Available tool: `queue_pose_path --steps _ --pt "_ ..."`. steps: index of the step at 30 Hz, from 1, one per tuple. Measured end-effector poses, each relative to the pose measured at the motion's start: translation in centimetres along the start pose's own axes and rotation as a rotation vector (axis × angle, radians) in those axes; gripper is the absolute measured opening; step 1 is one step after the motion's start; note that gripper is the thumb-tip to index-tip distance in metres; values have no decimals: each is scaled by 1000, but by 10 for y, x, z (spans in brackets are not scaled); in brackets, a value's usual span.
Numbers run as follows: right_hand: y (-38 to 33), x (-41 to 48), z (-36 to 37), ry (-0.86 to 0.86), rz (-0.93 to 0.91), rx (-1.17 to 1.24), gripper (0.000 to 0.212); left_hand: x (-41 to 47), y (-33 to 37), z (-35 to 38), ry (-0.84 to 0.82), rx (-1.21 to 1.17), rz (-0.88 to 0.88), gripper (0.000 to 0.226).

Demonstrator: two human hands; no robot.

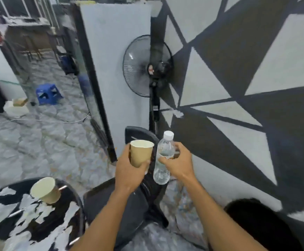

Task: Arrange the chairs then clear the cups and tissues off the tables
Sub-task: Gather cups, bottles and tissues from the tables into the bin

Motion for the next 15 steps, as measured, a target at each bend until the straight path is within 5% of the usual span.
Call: queue_pose_path --steps 7,15 --pt "84 -31 -190 358 154 -16 51 -69 64 172 -340 -3 109 88" --pt "174 -74 -290 583 365 -89 50 -125 58 310 -661 111 99 100"
Point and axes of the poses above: each hand's wrist, its own x-axis towards the middle knuckle, its own z-axis out of the palm, y = z × x, the point moved 9 cm from there along x, towards the middle knuckle, and after that the axes turned 4 degrees about y, right-handed, at the moved point
